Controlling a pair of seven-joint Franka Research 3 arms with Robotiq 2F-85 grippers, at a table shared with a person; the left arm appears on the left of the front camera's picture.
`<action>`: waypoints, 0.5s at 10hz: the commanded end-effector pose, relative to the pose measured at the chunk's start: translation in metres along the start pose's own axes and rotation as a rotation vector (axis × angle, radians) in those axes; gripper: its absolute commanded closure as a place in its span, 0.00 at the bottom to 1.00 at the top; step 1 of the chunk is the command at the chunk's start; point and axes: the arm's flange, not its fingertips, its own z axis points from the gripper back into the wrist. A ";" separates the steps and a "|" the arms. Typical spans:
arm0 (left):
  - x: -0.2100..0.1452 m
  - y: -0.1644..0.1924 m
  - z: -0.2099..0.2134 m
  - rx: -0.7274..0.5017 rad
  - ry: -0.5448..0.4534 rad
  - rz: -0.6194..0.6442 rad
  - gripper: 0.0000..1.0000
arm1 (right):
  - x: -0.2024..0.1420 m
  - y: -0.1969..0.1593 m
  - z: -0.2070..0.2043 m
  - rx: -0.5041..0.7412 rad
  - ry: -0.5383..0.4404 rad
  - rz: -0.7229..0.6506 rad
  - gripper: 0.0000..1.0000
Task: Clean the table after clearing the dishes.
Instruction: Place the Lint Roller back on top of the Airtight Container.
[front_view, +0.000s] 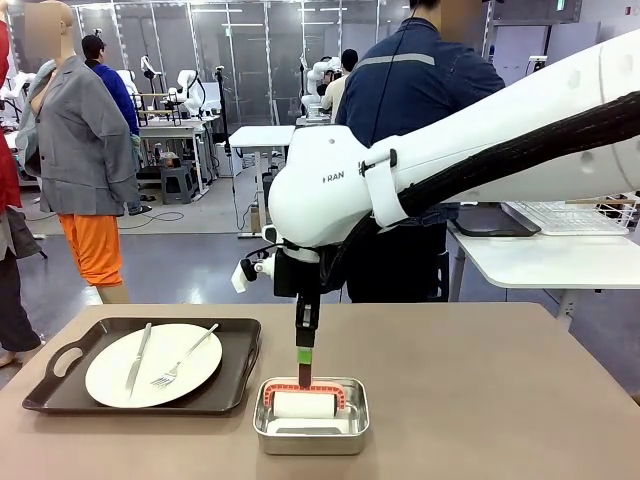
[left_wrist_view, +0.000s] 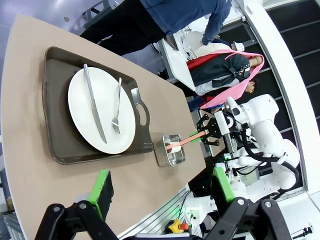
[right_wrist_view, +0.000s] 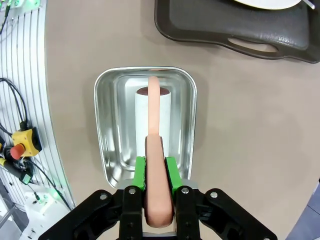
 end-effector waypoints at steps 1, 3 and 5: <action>-0.002 -0.001 0.003 -0.012 -0.004 -0.008 0.00 | 0.005 -0.010 -0.006 0.020 0.021 0.008 0.79; -0.002 -0.001 0.003 -0.012 -0.004 -0.008 0.00 | 0.003 -0.019 -0.019 0.056 0.031 0.043 0.79; -0.002 -0.001 0.003 -0.012 -0.004 -0.008 0.00 | 0.000 -0.025 -0.024 0.053 0.037 0.048 0.79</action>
